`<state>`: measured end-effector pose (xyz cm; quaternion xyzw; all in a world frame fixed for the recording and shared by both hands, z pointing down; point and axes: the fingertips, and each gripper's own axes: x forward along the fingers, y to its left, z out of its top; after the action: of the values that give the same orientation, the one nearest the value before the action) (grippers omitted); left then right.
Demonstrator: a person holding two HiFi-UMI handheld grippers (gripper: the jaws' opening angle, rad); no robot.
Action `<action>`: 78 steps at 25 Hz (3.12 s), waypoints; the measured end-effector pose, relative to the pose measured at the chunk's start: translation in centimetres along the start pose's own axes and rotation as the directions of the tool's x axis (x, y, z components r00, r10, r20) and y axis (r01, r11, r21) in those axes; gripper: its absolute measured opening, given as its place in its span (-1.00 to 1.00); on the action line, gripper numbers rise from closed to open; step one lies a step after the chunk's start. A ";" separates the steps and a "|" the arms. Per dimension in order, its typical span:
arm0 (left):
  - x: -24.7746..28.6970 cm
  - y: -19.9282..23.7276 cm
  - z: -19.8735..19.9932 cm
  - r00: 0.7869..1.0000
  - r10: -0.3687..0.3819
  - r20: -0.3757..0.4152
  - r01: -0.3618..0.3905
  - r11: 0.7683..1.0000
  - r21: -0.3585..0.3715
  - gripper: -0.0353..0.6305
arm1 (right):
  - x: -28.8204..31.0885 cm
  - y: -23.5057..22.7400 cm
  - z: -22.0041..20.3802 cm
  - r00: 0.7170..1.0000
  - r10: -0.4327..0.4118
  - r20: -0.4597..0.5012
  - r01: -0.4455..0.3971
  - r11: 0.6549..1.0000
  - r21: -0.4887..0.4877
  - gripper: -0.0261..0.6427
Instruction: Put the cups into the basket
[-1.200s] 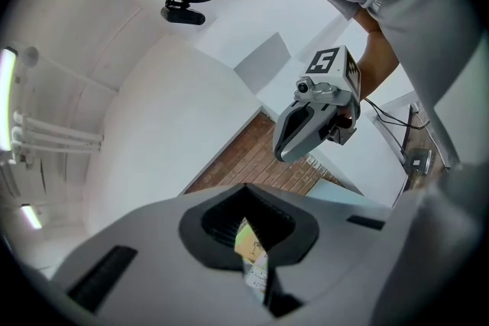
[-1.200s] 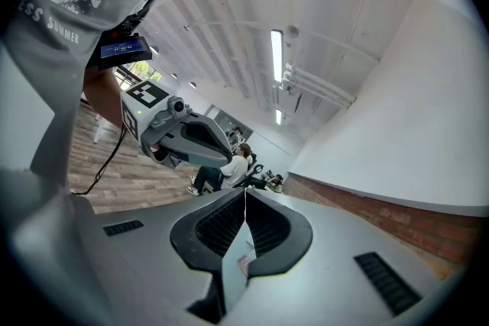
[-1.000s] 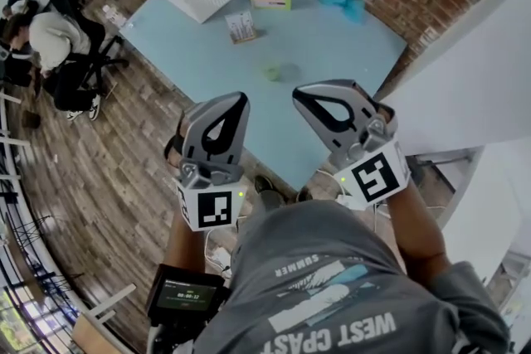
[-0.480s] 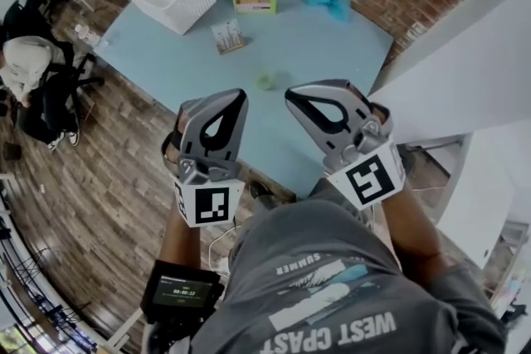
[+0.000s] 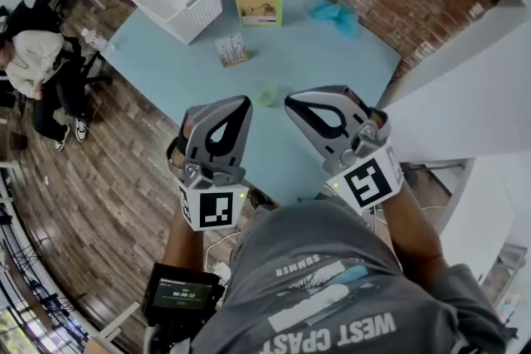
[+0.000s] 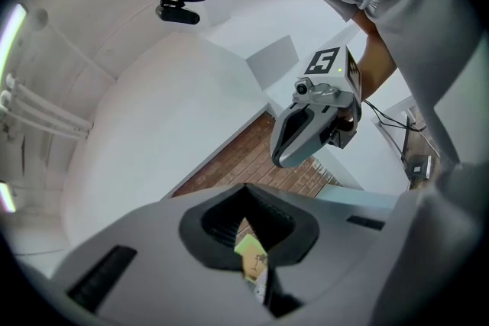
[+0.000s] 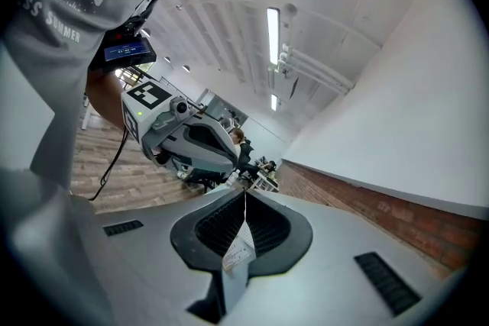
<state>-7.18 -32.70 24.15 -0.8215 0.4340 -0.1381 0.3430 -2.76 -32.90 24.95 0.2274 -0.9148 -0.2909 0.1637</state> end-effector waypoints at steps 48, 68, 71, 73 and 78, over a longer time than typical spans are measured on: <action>7.0 2.7 -18.0 0.991 -0.040 -0.128 0.014 0.980 -0.200 -0.89 | 19.6 3.3 -24.6 0.853 0.367 -0.371 -0.241 0.908 0.343 -0.63; 9.3 3.7 -24.8 0.984 -0.016 -0.176 -0.031 0.965 -0.259 -0.89 | 19.2 11.4 -35.3 0.554 0.615 -0.562 -0.457 0.788 0.411 -0.71; 9.7 3.6 -25.5 0.984 -0.020 -0.175 -0.027 0.964 -0.265 -0.89 | 19.5 11.4 -35.0 0.561 0.615 -0.554 -0.457 0.788 0.412 -0.82; 10.1 3.6 -25.8 0.985 -0.027 -0.168 -0.018 0.965 -0.263 -0.89 | 19.8 11.0 -34.6 0.573 0.605 -0.552 -0.453 0.796 0.402 -0.83; 10.6 4.1 -26.0 0.989 -0.035 -0.143 -0.003 0.966 -0.258 -0.89 | 20.5 9.4 -32.7 0.617 0.565 -0.548 -0.425 0.825 0.373 -0.83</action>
<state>-17.17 -54.36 39.50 -0.8504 0.4655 -0.1432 0.1993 -8.92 -51.51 59.54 0.0651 -0.8547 -0.0427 0.5132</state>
